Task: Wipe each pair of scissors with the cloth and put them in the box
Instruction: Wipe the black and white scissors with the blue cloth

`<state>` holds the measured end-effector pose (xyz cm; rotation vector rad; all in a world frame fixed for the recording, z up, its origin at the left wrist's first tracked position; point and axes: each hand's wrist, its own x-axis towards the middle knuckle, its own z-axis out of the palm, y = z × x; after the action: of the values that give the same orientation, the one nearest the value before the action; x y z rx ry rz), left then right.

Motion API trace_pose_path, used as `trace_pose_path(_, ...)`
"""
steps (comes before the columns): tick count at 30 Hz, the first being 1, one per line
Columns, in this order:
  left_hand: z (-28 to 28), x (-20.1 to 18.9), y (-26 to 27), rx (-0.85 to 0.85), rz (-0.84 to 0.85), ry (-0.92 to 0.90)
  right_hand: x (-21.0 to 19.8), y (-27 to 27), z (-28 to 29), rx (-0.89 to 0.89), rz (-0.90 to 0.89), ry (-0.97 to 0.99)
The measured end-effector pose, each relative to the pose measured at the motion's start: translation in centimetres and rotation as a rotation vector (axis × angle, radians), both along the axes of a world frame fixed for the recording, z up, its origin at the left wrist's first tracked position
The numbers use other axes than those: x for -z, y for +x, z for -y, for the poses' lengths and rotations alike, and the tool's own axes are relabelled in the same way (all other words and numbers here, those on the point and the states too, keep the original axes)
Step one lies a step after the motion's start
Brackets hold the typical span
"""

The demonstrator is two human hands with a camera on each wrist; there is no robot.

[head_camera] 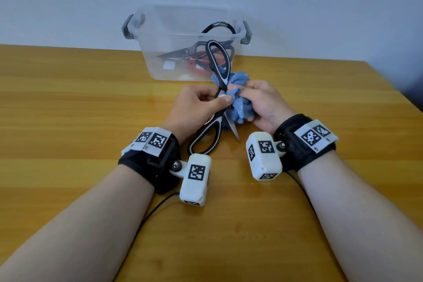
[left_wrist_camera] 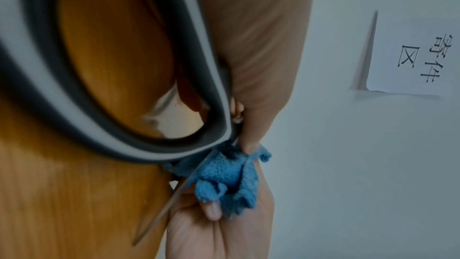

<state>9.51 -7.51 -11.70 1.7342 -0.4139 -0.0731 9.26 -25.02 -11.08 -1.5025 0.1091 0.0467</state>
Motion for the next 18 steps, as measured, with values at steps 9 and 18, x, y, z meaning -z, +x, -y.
trace_pose_path(9, 0.04, -0.02, 0.14, -0.023, 0.018, -0.025, -0.12, -0.68, -0.74, 0.154, 0.065, 0.139)
trace_pose_path(18, -0.05, -0.19, -0.02, 0.003, 0.029, -0.008, -0.31, -0.52, -0.41, 0.221, 0.071, 0.259)
